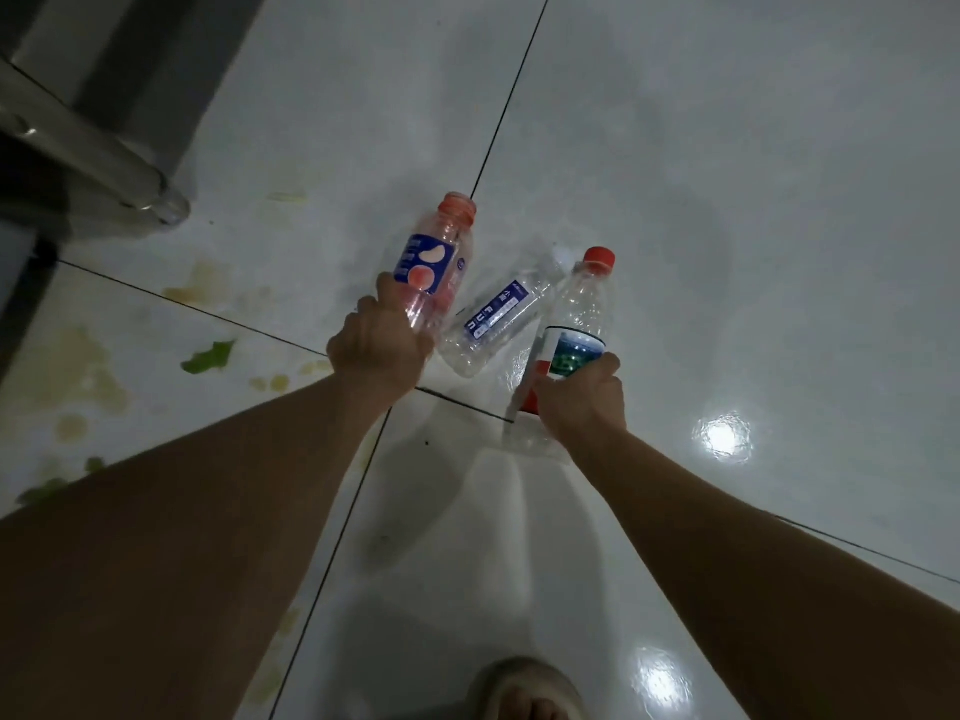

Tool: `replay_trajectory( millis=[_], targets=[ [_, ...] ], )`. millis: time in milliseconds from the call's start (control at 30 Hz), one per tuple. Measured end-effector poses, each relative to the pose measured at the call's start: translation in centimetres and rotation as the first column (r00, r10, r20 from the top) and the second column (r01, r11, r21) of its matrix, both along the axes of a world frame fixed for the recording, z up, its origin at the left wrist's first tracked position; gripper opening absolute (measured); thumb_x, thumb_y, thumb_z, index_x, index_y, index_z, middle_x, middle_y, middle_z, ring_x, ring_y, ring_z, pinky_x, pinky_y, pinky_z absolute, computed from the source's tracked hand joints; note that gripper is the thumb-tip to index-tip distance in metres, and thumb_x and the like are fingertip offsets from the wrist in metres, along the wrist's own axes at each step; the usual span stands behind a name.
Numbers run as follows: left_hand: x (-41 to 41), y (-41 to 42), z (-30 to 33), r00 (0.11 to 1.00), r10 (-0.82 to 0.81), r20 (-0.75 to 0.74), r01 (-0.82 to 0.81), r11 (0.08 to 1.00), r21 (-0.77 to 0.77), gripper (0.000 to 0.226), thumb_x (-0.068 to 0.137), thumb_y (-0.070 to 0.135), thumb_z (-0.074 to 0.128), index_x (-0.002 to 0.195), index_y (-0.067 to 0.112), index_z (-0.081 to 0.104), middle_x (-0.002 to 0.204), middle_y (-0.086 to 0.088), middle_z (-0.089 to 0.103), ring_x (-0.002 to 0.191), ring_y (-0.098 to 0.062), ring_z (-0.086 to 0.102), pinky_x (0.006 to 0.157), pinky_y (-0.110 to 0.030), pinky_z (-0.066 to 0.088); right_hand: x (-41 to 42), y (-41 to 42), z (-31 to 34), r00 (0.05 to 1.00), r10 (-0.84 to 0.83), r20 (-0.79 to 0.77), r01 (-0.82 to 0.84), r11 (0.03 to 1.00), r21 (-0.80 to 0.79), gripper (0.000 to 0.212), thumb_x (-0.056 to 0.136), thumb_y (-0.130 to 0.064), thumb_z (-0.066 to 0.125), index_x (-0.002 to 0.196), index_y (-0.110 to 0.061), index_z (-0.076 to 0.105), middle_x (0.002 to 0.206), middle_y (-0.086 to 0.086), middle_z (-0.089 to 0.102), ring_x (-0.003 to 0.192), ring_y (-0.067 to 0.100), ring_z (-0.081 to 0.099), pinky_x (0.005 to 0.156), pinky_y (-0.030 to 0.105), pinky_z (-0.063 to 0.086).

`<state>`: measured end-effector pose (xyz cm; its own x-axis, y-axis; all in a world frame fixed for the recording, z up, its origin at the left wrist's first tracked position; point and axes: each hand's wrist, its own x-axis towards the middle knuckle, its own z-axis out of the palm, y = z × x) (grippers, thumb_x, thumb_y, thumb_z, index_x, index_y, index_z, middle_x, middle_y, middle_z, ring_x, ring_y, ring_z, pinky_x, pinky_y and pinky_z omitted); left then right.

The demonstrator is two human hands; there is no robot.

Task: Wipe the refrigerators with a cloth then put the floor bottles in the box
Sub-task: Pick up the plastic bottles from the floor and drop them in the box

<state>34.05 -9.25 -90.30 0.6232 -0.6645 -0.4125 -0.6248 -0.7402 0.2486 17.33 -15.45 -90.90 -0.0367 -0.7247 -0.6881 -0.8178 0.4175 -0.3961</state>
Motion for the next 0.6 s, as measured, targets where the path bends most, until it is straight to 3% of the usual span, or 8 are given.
replay_trajectory(
  millis=[100,233,433,600],
  targets=[
    [-0.3,0.2,0.0,0.999,-0.036,-0.018,0.036,0.999,-0.01,0.079,0.086,0.037,0.062,0.145,0.011,0.016,0.129,-0.018,0.046,0.113,-0.034,0.051,0.09,-0.047,0.047,-0.3,0.0,0.5,0.997,0.075,0.001,-0.075,0.997,-0.019,0.078,0.084,-0.038,0.063,0.141,-0.008,0.02,0.134,0.017,0.042,0.123,0.035,0.043,0.102,0.049,0.041],
    [-0.7,1.2,2.7,0.992,-0.118,0.044,0.116,0.993,0.035,0.085,0.086,0.038,0.062,0.147,0.01,0.009,0.142,-0.017,0.034,0.124,-0.033,0.042,0.092,-0.047,0.044,-1.8,1.3,3.7,0.95,0.298,-0.095,-0.305,0.95,-0.061,0.077,0.083,-0.032,0.066,0.142,-0.01,0.022,0.134,0.016,0.038,0.123,0.032,0.037,0.101,0.046,0.037],
    [-1.0,3.6,11.8,0.977,-0.205,0.059,0.201,0.977,0.075,0.073,0.085,0.027,0.063,0.143,0.011,0.022,0.14,-0.014,0.039,0.124,-0.031,0.043,0.092,-0.042,0.042,-3.1,5.1,11.9,0.783,0.597,-0.173,-0.613,0.789,-0.051,0.072,0.085,-0.03,0.064,0.143,-0.013,0.024,0.144,0.01,0.032,0.13,0.029,0.031,0.105,0.043,0.035],
    [-2.1,8.3,20.3,0.974,-0.218,0.067,0.213,0.974,0.082,0.061,0.085,0.028,0.064,0.135,0.012,0.035,0.129,-0.011,0.049,0.116,-0.027,0.048,0.085,-0.038,0.044,-3.5,8.7,19.9,0.712,0.67,-0.209,-0.691,0.722,-0.038,0.071,0.087,-0.031,0.06,0.144,-0.013,0.023,0.149,0.009,0.025,0.136,0.029,0.024,0.107,0.04,0.031]
  ],
)
